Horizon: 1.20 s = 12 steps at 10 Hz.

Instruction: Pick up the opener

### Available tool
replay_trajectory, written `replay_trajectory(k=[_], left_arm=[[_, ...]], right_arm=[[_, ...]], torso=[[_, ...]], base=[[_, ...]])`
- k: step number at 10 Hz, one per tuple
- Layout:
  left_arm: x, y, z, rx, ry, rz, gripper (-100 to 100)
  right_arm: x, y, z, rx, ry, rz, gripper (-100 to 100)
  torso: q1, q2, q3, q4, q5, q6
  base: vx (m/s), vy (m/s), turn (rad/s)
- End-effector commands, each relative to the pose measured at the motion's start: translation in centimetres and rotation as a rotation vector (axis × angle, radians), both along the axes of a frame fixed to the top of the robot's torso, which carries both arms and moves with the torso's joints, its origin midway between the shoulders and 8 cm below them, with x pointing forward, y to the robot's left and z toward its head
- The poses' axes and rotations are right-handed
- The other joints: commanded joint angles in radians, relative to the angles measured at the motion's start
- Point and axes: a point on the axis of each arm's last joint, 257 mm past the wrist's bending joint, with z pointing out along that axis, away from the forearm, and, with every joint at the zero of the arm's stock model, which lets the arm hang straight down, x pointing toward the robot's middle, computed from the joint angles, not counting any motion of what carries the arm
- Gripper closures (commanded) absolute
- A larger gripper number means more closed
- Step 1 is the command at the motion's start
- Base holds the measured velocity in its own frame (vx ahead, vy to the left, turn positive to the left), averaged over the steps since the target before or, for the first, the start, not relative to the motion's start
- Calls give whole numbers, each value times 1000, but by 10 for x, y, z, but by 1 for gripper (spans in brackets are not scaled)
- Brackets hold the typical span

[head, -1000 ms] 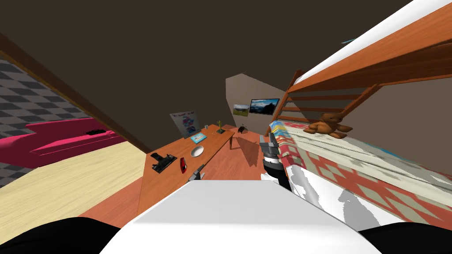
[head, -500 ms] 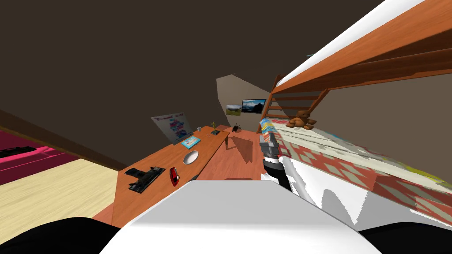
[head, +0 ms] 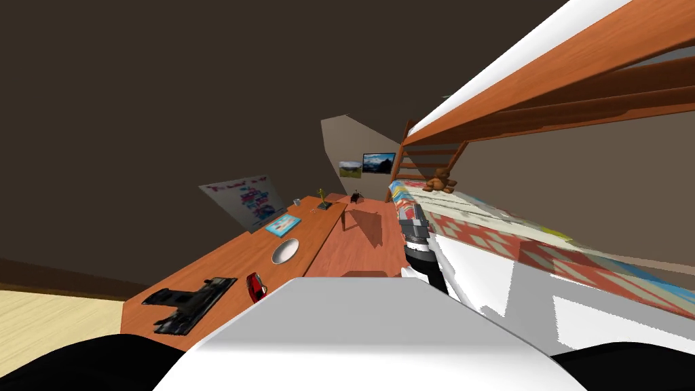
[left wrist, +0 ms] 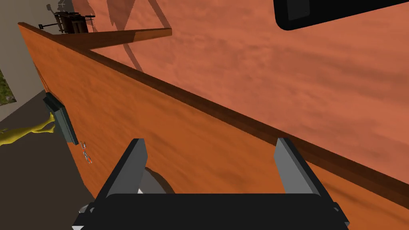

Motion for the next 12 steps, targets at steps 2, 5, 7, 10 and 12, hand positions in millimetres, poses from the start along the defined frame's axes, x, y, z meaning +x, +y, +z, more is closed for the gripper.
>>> replay_trajectory(k=[2,5,7,10,12], left_arm=[[-25,37,-10,54,83,22,-100],[-51,75,-16,114,167,51,-100],[-73,107,-18,165,237,81,-100],[-111,152,-20,239,344,136,-100],[-118,159,-20,251,365,148,-100]], right_arm=[[0,0,0,0,0,0,0],[0,0,0,0,0,0,0],[0,0,0,0,0,0,0],[0,0,0,0,0,0,0],[0,0,0,0,0,0,0]], torso=[[-1,0,0,0,0,-1],[1,0,0,0,0,0],[-2,0,0,0,0,-1],[-1,-1,-1,0,0,-1],[-1,-3,-1,0,0,-1]], base=[[0,52,-109],[4,67,-218],[4,43,-198],[18,64,-233],[23,48,-118]])
